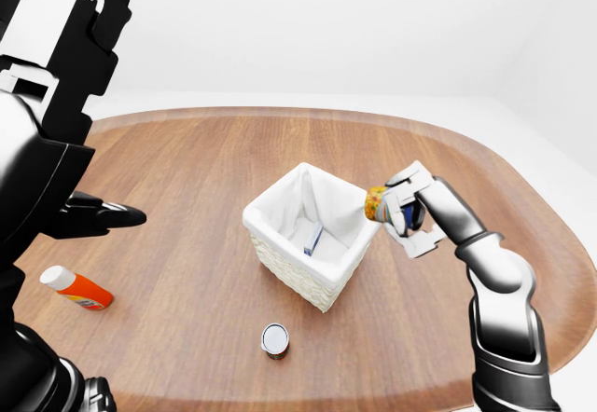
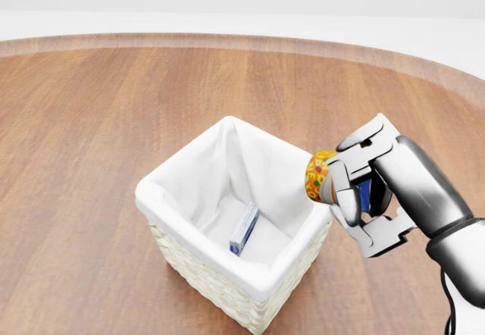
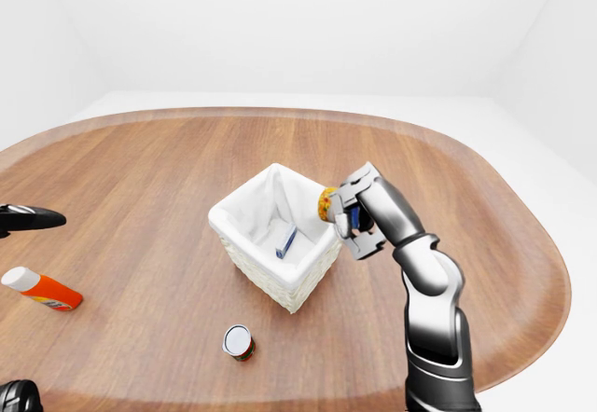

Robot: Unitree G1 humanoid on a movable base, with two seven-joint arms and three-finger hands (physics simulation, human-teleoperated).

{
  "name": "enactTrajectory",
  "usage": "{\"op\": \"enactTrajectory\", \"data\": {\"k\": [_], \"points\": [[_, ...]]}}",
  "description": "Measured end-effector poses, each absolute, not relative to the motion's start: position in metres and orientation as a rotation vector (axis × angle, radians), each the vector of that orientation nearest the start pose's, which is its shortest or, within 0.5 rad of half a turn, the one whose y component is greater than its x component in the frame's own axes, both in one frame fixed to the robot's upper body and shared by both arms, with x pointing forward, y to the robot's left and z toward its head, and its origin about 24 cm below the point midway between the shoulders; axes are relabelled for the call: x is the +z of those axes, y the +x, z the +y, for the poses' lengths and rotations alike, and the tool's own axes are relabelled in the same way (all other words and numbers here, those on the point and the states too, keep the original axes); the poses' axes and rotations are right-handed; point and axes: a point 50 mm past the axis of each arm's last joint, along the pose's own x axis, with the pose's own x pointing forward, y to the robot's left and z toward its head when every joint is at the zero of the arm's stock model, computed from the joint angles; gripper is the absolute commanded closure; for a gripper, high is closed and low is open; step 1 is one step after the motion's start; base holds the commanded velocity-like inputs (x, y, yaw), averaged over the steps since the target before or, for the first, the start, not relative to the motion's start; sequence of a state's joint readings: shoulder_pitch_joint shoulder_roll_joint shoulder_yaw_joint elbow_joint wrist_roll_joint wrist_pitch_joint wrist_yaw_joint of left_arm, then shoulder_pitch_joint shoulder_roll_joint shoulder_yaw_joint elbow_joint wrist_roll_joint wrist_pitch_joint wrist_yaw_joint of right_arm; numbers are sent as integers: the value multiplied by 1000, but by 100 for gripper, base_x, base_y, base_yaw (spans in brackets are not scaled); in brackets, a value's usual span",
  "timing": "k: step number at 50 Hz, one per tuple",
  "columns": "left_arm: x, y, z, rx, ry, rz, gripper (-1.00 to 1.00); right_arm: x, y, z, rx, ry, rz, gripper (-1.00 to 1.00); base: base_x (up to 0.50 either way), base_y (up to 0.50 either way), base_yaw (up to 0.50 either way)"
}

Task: Pick up the alphabet soup and the cream cheese box, and put them in the basket.

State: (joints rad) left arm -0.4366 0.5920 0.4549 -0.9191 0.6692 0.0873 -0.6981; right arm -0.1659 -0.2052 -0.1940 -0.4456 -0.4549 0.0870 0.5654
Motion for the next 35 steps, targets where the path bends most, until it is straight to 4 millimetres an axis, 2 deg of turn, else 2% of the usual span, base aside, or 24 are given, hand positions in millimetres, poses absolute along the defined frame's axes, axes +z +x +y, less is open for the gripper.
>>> {"op": "enactTrajectory", "data": {"k": [35], "points": [[321,165,193,238,1497,-811,-100,175,323,-104,517,-1024,-209,100,0,0,0]]}}
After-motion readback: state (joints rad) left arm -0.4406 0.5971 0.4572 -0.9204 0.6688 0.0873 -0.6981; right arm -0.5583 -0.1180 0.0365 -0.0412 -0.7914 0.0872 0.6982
